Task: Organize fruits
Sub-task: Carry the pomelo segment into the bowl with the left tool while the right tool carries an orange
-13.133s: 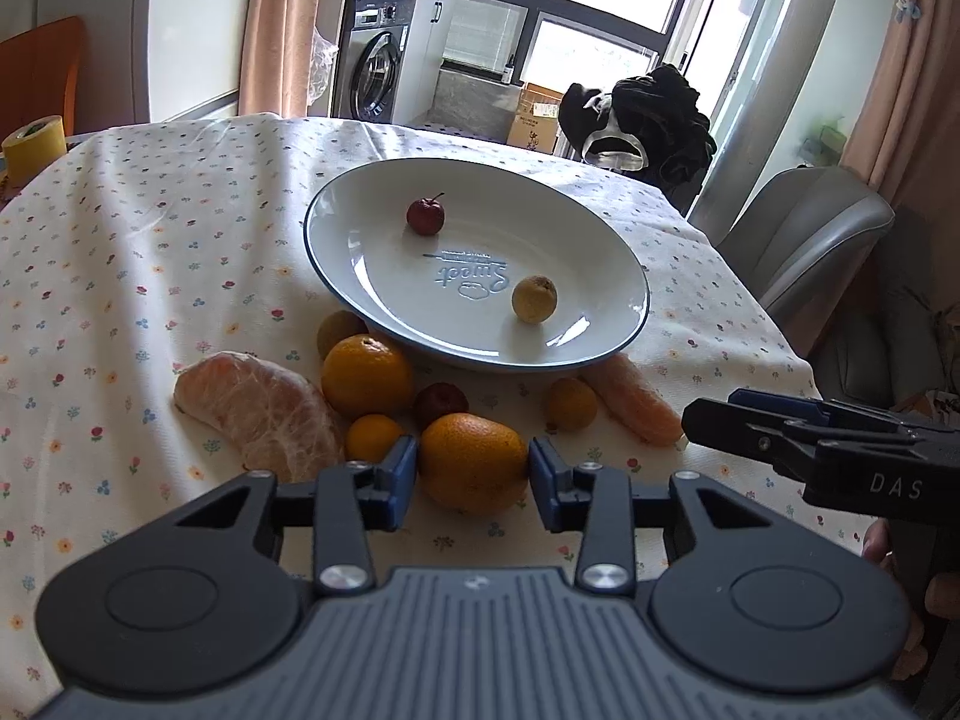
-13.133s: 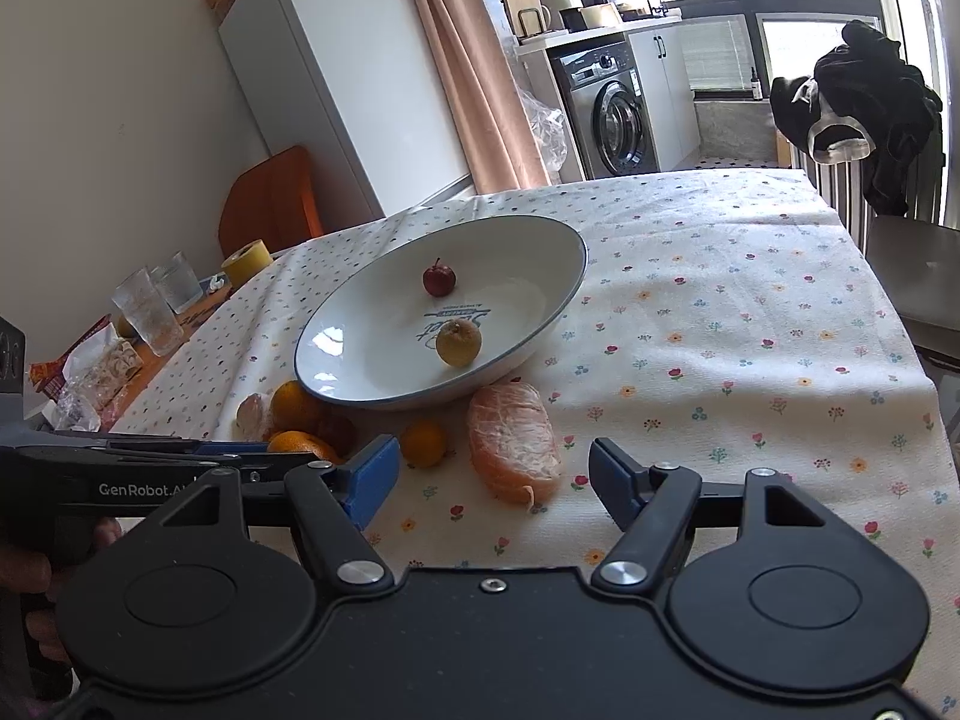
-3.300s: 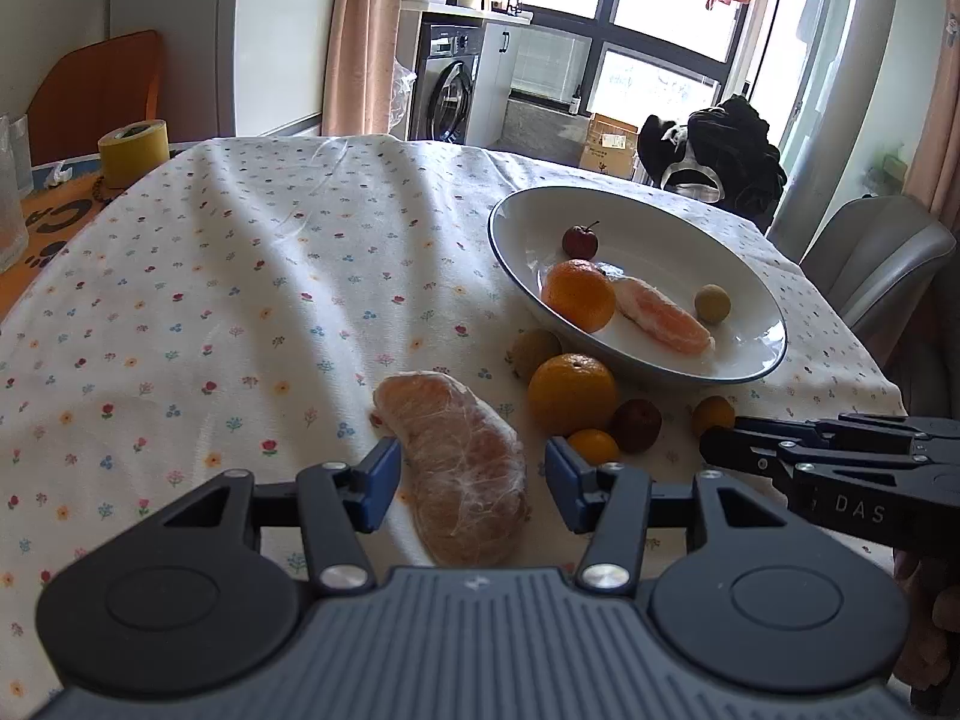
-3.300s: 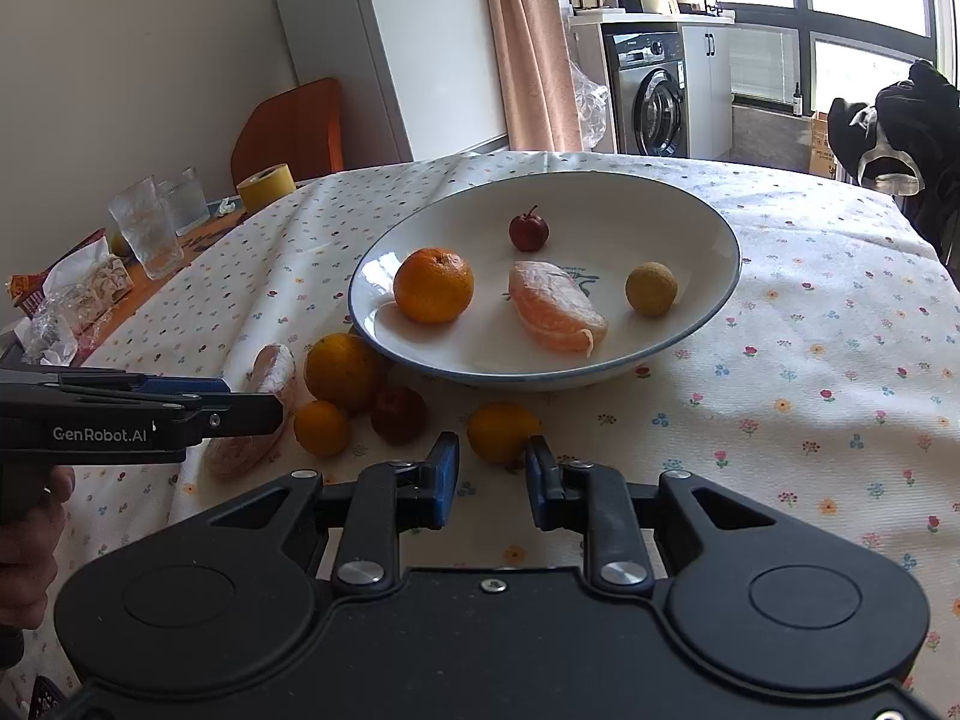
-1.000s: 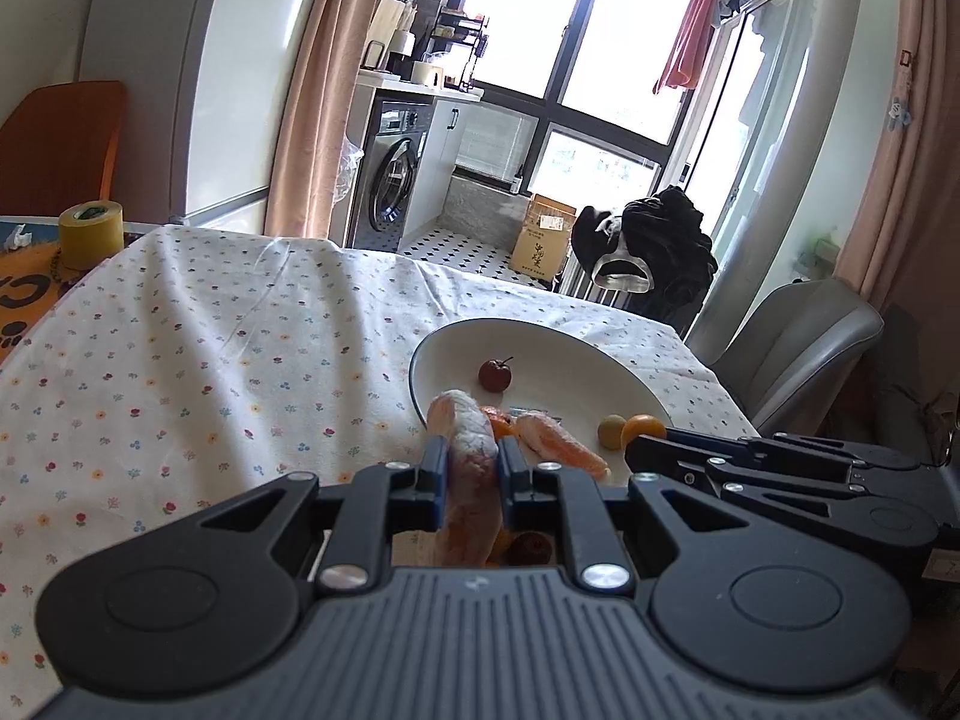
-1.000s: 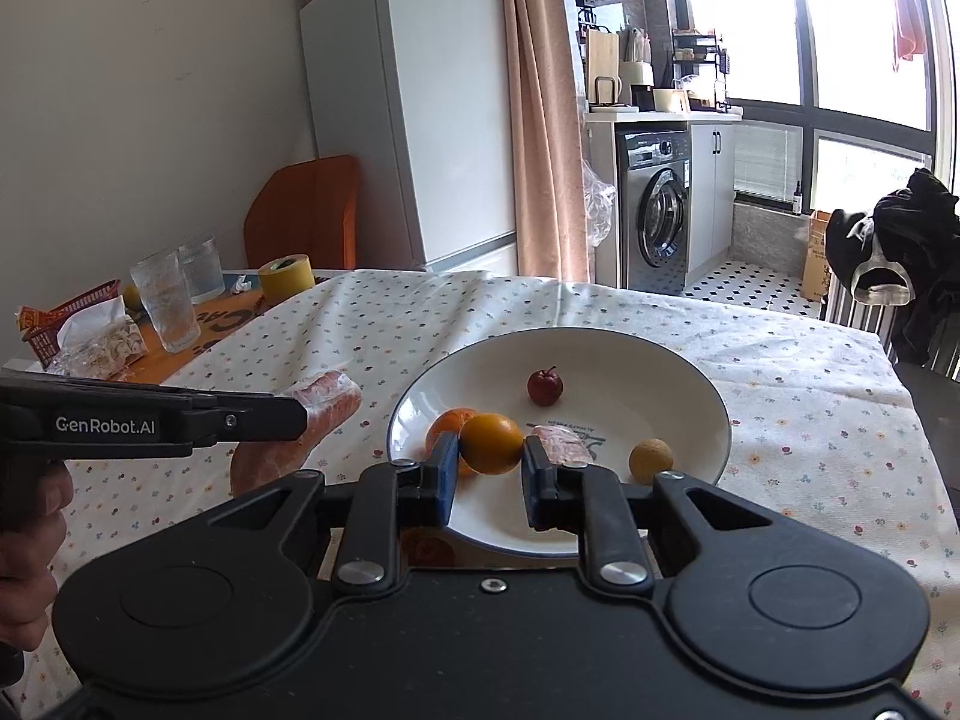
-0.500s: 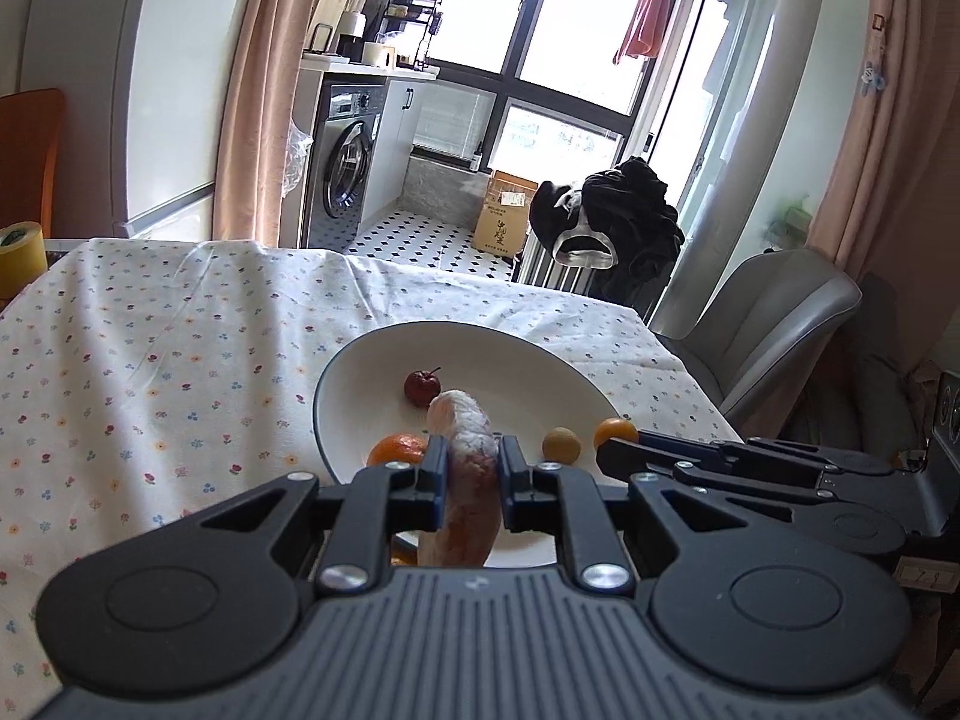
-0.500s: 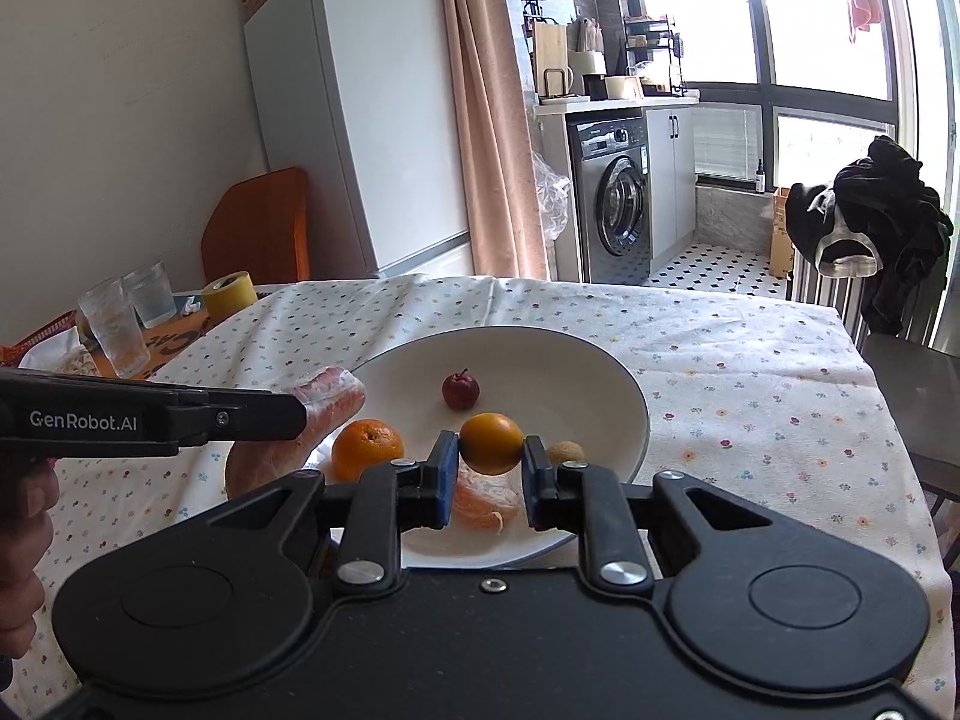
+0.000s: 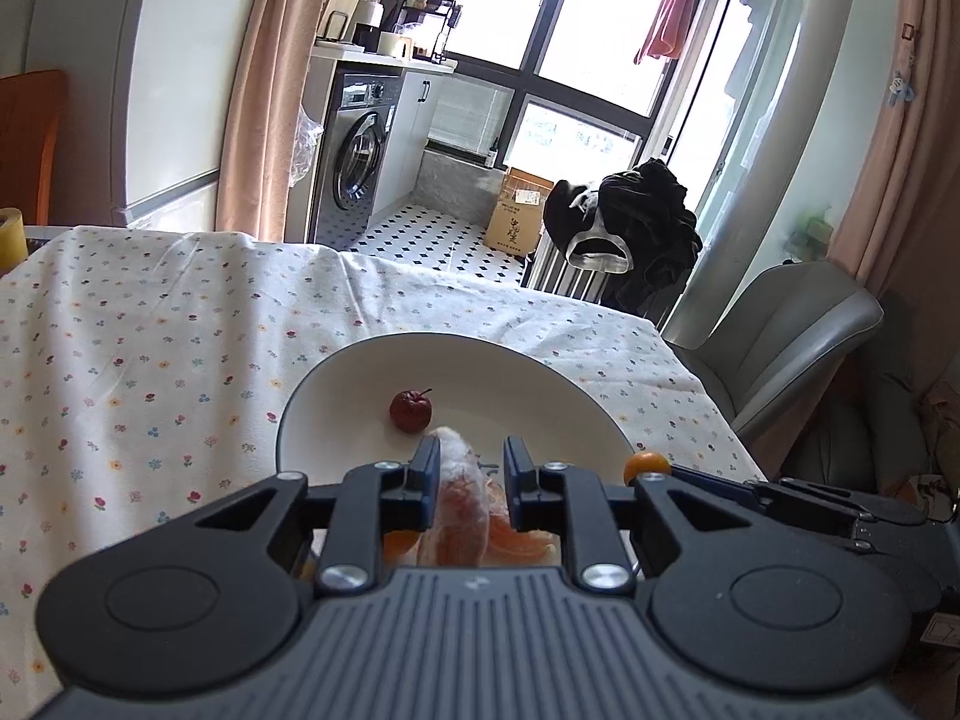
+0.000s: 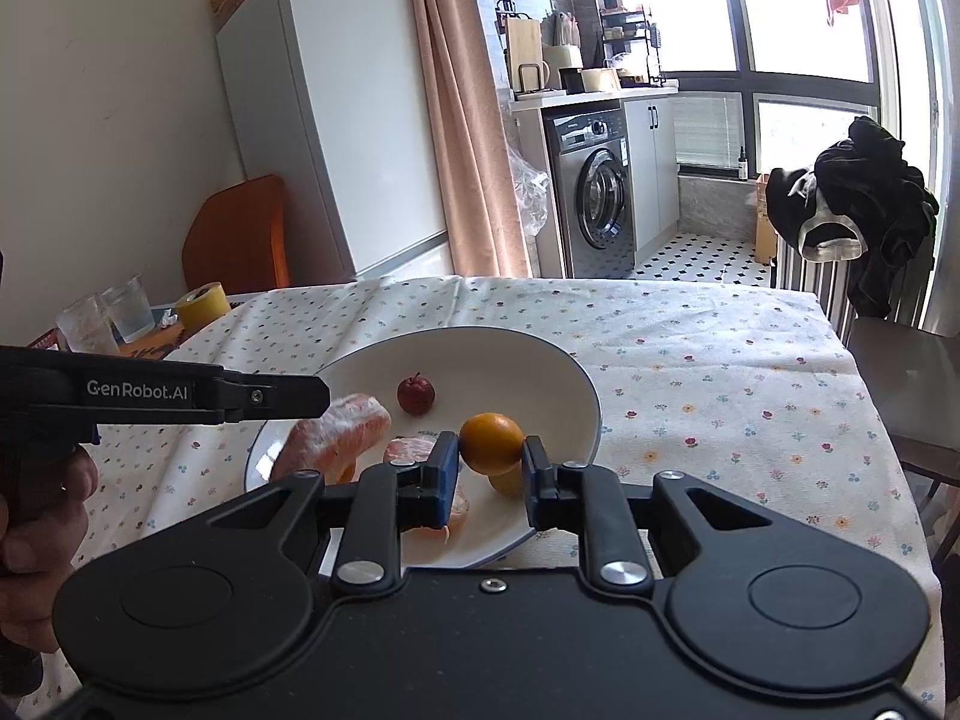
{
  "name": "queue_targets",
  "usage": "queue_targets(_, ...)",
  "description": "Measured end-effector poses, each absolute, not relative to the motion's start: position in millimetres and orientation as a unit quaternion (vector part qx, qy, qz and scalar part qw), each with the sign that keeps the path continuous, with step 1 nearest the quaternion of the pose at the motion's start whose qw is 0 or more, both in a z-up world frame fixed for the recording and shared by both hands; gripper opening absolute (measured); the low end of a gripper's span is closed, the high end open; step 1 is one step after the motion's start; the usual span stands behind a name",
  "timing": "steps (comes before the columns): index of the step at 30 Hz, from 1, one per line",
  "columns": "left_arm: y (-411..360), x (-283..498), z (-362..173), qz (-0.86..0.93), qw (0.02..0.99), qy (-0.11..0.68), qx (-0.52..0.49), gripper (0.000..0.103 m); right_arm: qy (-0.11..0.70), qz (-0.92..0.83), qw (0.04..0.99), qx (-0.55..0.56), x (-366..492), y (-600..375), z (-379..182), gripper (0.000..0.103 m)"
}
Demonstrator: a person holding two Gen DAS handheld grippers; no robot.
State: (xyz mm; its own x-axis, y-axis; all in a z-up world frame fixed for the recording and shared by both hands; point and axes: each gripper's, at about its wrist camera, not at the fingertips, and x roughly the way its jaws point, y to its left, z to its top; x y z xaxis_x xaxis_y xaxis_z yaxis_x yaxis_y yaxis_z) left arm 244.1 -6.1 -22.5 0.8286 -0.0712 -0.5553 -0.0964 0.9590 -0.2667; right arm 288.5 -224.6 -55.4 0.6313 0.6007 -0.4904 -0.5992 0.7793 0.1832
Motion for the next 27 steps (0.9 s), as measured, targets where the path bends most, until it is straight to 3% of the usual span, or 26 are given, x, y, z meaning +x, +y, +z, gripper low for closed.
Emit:
queue_targets(6, 1, 240, -15, 0.014, 0.946, 0.293, -0.139, 0.022, 0.277, 0.337, 0.9, 0.005, 292, -221, -58, 0.021)
queue_targets(11, 6, 233, -13, 0.023, 0.946, 0.294, -0.136, 0.042, 0.275, 0.347, 0.897, 0.005, 292, -214, -55, 0.022)
queue_targets(14, 9, 229, -12, 0.028, 0.946, 0.295, -0.131, 0.054, 0.27, 0.345, 0.899, 0.008, 290, -213, -51, 0.032)
queue_targets(17, 12, 224, -12, 0.032, 0.946, 0.295, -0.128, 0.067, 0.271, 0.341, 0.9, 0.011, 287, -215, -51, 0.033)
queue_targets(23, 19, 213, -15, 0.045, 0.943, 0.303, -0.13, 0.075, 0.277, 0.336, 0.9, 0.009, 280, -216, -52, 0.034)
queue_targets(27, 22, 204, -15, 0.057, 0.942, 0.304, -0.133, 0.081, 0.275, 0.337, 0.9, 0.008, 272, -217, -51, 0.046)
